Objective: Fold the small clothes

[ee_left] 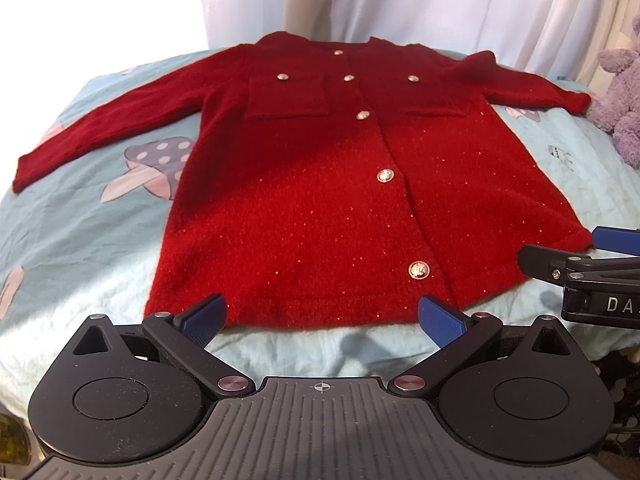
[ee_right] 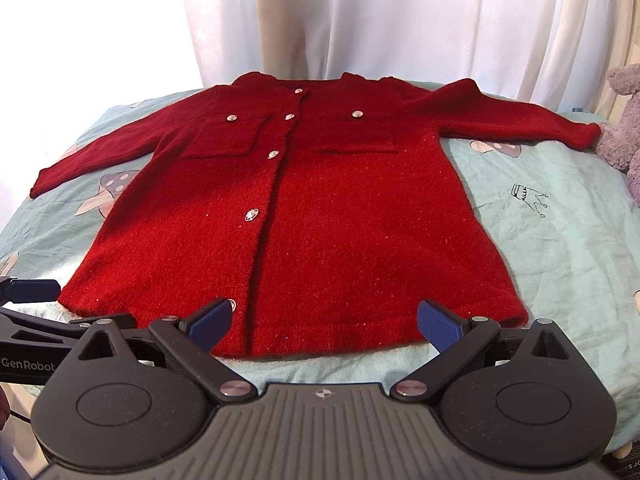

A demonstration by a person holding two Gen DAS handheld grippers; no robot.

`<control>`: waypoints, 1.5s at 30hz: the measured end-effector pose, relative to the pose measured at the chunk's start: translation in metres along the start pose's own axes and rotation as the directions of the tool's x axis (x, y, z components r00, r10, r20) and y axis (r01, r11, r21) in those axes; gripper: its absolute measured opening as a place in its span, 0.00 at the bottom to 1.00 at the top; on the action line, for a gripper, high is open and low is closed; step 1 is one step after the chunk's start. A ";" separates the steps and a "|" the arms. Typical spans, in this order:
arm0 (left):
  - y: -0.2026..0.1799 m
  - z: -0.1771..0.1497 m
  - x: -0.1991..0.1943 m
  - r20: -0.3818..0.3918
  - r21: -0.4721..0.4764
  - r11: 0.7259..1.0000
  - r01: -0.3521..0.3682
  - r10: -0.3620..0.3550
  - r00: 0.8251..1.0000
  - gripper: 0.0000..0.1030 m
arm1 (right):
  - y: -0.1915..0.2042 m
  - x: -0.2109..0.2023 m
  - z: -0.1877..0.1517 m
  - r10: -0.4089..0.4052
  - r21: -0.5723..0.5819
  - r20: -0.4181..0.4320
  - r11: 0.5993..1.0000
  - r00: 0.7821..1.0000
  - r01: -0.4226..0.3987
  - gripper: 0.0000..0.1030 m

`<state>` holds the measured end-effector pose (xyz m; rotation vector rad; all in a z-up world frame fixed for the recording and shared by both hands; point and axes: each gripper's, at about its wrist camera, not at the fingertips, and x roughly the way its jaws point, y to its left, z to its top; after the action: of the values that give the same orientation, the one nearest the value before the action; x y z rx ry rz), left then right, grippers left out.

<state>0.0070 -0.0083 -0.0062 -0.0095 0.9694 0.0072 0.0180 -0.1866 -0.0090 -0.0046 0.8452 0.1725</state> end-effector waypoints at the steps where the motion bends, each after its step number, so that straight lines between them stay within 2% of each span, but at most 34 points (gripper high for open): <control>1: 0.000 0.000 0.000 -0.001 0.000 1.000 -0.001 0.001 1.000 1.00 | -0.001 0.000 0.000 0.001 0.002 -0.001 1.000 1.000 -0.001 0.96; 19: 0.000 0.003 0.003 -0.015 -0.014 1.000 -0.019 0.019 1.000 1.00 | -0.005 0.002 -0.001 0.021 0.012 0.005 1.000 1.000 -0.022 0.96; 28: 0.003 0.004 0.012 -0.046 -0.040 0.999 -0.022 0.020 0.999 1.00 | -0.006 0.001 0.003 0.053 -0.009 0.100 0.999 0.994 -0.052 0.96; 32: 0.002 0.007 0.018 -0.060 -0.045 0.999 -0.029 0.027 0.998 1.00 | -0.010 0.003 0.000 0.085 -0.038 0.153 0.996 0.984 -0.081 0.96; 38: 0.002 0.012 0.030 -0.082 -0.056 0.998 -0.037 0.032 0.996 1.00 | -0.019 0.018 0.005 0.136 -0.036 0.114 0.991 0.984 -0.133 0.96; 45: 0.005 0.026 0.053 -0.118 -0.087 0.995 -0.050 0.040 0.992 1.00 | -0.041 0.041 0.017 0.138 0.012 0.064 0.990 0.988 -0.139 0.96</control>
<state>0.0583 -0.0033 -0.0348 -0.0712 1.0855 0.0926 0.0640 -0.2199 -0.0311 0.0747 0.7843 0.2950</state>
